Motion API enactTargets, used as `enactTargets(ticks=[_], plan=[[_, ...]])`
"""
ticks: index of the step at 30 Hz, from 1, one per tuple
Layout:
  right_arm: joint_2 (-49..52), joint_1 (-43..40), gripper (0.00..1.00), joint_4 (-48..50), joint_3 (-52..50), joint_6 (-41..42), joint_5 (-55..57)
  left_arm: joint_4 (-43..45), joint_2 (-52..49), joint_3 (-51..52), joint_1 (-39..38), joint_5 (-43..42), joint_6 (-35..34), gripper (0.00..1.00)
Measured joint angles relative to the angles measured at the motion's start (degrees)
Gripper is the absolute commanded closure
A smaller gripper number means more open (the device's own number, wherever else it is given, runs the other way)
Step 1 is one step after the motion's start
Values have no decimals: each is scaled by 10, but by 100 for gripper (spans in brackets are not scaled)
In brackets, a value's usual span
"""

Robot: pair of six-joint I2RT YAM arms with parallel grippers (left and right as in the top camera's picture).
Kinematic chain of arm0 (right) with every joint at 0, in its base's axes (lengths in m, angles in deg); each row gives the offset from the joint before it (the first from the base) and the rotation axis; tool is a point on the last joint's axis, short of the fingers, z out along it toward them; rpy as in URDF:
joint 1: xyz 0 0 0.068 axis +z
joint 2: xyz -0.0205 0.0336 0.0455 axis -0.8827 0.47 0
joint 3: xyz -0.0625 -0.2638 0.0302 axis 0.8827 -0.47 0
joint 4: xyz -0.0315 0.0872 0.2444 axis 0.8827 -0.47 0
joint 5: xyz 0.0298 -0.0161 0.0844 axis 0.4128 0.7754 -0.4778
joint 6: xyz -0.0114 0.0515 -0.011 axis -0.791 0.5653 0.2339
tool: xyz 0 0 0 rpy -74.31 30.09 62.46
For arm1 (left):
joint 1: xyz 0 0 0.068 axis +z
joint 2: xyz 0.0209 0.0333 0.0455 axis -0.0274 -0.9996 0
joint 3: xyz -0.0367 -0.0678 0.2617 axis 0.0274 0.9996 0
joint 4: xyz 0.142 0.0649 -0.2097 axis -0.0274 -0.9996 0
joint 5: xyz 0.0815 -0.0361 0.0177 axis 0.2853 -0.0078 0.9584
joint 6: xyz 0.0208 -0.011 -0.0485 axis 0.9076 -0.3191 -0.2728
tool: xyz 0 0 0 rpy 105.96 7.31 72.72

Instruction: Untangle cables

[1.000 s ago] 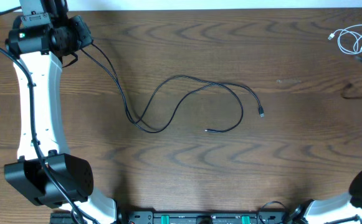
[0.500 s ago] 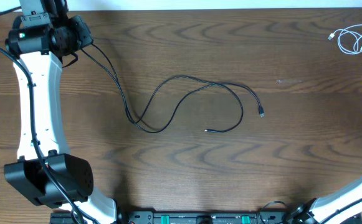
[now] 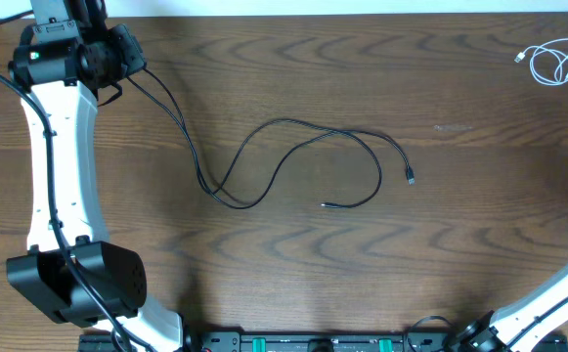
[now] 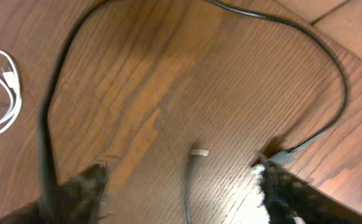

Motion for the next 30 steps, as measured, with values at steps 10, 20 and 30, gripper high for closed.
enactTargets(ticks=[10,20,30], plan=[[-84,0,14,16,0,-39,-73,-1,0,0,0,-2,0,63],[-206,3,20,-110,21,-62,-136,-4,0,0,0,-2,0,63],[-197,60,26,-235,-38,-62,-84,-4,0,0,0,-2,0,63]])
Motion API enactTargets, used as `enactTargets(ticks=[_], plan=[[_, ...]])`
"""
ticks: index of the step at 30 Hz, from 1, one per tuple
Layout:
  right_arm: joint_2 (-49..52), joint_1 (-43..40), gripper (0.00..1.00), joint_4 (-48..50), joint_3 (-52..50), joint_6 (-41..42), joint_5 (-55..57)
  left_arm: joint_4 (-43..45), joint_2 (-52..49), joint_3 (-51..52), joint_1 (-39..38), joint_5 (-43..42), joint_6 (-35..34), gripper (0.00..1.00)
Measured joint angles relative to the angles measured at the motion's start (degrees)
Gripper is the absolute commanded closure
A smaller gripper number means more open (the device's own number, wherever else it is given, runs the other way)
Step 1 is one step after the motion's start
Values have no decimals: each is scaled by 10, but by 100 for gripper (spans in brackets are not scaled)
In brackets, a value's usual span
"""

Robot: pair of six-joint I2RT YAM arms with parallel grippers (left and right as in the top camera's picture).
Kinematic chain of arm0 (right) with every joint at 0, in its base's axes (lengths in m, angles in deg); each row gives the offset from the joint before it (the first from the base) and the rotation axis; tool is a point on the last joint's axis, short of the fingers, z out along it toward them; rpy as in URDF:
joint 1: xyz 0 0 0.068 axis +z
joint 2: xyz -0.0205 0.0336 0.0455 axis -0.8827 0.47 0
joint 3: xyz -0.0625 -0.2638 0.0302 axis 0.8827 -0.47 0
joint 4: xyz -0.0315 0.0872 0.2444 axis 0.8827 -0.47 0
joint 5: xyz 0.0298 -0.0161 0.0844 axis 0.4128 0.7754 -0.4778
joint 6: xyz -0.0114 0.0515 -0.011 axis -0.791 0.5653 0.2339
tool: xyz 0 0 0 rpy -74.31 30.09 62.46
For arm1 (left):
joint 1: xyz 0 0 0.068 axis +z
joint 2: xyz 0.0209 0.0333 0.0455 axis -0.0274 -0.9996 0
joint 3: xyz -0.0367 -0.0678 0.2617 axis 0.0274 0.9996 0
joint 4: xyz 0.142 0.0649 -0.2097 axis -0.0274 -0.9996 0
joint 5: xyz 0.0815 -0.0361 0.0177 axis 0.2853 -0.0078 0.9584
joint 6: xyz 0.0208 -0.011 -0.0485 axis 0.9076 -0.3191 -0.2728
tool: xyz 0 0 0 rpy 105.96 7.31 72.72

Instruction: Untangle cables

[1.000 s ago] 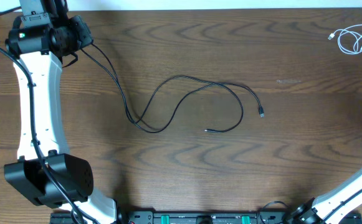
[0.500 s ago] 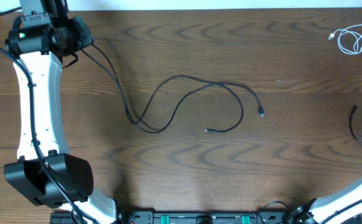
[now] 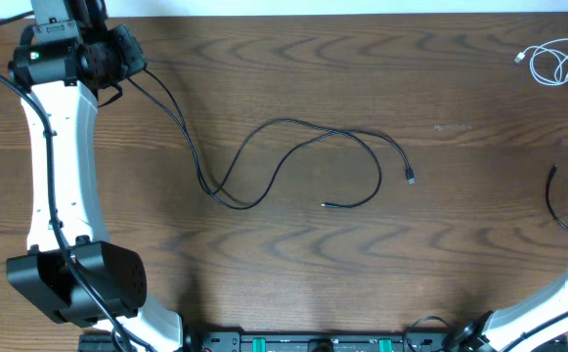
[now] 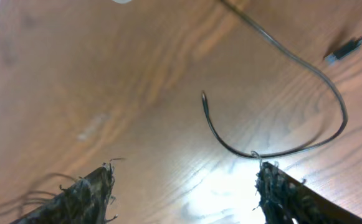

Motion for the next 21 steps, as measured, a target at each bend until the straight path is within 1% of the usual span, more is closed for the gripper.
enactTargets(ticks=[3,6,8,11,13,19,21], plan=[[5,16,27,32,-64,1,39,0,0,0,0,0,0,63],[14,26,33,80,-147,7,74,0,0,0,0,0,0,63],[15,28,36,115,-198,12,86,0,0,0,0,0,0,63],[18,29,37,177,-283,21,98,0,0,0,0,0,0,63],[21,29,39,213,-324,24,100,0,0,0,0,0,0,63],[24,36,48,287,-394,31,102,0,0,0,0,0,0,62],[24,41,50,306,-410,31,104,0,0,0,0,0,0,62]])
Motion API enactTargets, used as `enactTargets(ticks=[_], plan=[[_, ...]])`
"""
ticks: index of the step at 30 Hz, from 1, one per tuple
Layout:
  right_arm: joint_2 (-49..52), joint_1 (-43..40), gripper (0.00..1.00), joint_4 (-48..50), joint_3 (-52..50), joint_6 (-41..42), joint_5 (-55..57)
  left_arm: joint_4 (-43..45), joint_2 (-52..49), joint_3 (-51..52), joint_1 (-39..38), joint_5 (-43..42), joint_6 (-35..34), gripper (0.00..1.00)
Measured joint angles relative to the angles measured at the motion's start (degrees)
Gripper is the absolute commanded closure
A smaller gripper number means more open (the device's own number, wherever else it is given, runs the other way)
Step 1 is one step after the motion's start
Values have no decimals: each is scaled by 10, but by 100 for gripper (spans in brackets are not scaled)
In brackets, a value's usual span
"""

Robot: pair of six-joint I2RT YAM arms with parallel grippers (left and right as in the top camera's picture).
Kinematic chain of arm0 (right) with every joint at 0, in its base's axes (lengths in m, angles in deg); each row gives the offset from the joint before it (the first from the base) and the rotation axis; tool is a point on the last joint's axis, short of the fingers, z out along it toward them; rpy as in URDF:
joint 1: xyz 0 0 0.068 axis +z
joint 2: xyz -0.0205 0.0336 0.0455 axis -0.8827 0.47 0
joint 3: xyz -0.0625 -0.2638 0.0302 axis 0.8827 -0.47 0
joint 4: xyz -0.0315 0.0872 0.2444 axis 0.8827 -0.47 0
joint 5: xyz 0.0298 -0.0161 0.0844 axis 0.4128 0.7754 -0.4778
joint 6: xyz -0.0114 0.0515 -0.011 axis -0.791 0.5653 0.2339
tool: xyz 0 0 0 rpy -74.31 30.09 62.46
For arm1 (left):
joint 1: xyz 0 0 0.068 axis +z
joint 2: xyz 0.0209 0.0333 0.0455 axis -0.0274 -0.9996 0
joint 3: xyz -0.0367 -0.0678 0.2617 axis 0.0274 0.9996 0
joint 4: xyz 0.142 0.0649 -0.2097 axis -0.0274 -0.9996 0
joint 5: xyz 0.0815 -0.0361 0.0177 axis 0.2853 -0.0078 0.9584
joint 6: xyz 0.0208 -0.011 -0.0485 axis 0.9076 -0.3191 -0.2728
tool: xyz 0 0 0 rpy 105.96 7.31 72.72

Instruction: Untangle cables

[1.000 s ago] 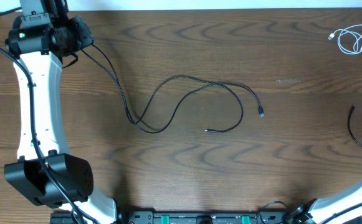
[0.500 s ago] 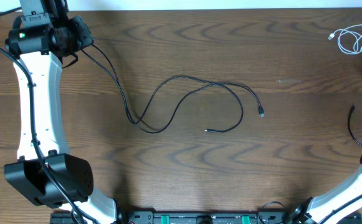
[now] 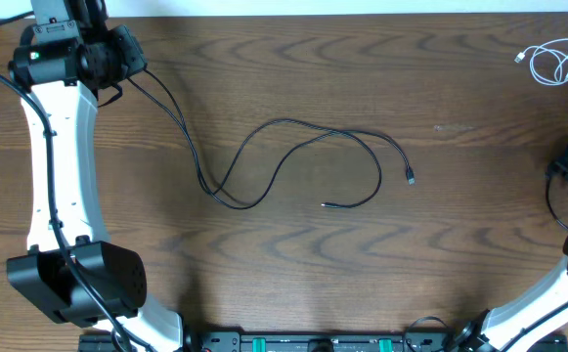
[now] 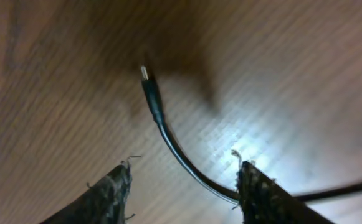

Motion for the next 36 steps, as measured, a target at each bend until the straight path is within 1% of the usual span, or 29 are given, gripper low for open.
enactTargets(ticks=[5,8,13,14,16,19,24,26,30,36], plan=[[0,10,55,56,-45,0,3,0,0,0,0,0,0,62],[0,11,61,89,-68,0,5,0,0,0,0,0,0,62],[-1,12,79,123,-79,1,6,0,0,0,0,0,0,62],[-1,13,87,129,-80,0,6,0,0,0,0,0,0,62],[-1,15,99,137,-80,1,4,0,0,0,0,0,0,61],[-1,18,99,157,-82,5,1,0,0,0,0,0,0,58],[-1,15,99,200,-82,24,-9,0,0,0,0,0,0,58],[-1,11,99,198,-73,29,-20,0,0,0,0,0,0,58],[-1,-2,99,179,-8,31,-43,0,0,0,0,0,0,58],[-13,-10,99,184,116,31,-83,0,0,0,0,0,0,58]])
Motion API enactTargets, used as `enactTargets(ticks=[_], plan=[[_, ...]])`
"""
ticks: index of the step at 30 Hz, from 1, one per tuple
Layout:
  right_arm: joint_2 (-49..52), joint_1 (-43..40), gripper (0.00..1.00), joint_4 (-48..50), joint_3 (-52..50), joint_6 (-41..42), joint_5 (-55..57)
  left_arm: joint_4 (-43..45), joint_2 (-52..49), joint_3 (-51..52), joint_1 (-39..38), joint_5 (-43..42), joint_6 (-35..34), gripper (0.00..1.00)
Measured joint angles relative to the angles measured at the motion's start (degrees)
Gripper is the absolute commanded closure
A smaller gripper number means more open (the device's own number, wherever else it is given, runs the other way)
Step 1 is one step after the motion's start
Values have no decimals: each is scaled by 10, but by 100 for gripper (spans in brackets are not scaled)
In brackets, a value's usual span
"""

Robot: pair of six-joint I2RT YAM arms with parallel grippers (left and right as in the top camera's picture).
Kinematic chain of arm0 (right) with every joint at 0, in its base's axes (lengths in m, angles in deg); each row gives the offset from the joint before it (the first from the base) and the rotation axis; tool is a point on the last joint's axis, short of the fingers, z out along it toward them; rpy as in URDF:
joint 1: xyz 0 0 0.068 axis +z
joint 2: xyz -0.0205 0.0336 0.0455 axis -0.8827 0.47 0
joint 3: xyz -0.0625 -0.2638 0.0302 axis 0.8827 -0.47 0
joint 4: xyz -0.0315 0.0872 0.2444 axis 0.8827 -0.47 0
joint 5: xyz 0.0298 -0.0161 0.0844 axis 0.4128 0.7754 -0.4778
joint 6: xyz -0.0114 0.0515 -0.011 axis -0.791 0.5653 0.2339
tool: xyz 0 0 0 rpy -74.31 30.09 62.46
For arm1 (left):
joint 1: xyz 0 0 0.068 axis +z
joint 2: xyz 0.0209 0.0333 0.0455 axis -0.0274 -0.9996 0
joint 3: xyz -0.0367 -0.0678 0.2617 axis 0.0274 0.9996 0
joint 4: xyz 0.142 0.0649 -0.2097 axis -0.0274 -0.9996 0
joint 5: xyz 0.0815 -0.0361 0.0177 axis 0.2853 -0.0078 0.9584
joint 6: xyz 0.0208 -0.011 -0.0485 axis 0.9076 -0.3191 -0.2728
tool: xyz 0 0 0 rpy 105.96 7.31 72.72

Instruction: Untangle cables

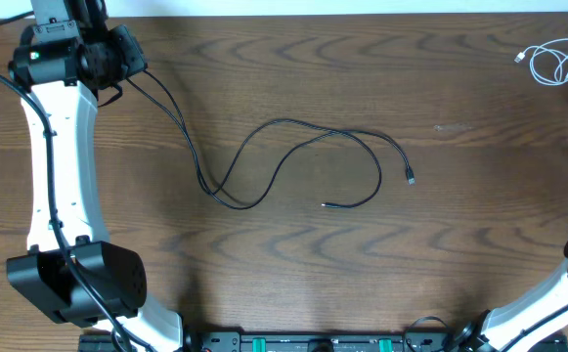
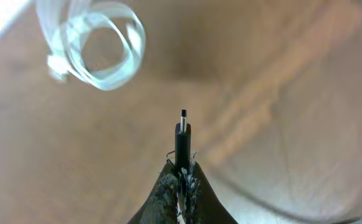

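A long black cable (image 1: 293, 147) lies in loose loops at the middle of the table, its two plugs near the centre right. One run of it climbs to my left gripper (image 1: 117, 61) at the far left corner, which looks shut on it. In the right wrist view my right gripper (image 2: 182, 171) is shut on the plug (image 2: 182, 134) of a second black cable, which sticks out past the fingertips above the table. A sliver of that cable shows at the right edge of the overhead view, where the right gripper itself is out of frame.
A coiled white cable (image 1: 554, 61) lies at the far right corner and shows blurred ahead of the right gripper (image 2: 96, 53). The right arm comes up from the near right corner. The wooden table's right edge is close by.
The right gripper was open over the black plug lying on the table at the right edge. Now it is shut on that plug, raised, and facing the white coil.
The right gripper stood open over a second black cable beyond the right edge. Then that cable's end lay at the table's right side, then the open fingers straddled its plug, and now they are shut on it. The left arm and middle cable stayed still.
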Motion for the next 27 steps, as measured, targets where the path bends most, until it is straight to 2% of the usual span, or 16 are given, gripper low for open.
enactTargets(ticks=[8,15,16,17,19,20,27], plan=[[-9,-3,99,59,51,4,21,0,0,0,0,0,0,58],[-7,-30,99,45,51,15,87,0,0,0,0,0,0,58],[-3,-36,93,45,51,15,92,0,0,0,0,0,0,58],[1,-41,57,46,51,15,95,0,0,0,0,0,0,58],[15,-49,16,49,51,19,98,0,0,0,0,0,0,58],[26,-52,1,51,51,19,97,0,0,0,0,0,0,58],[67,-55,1,51,48,19,35,0,0,0,0,0,0,58]])
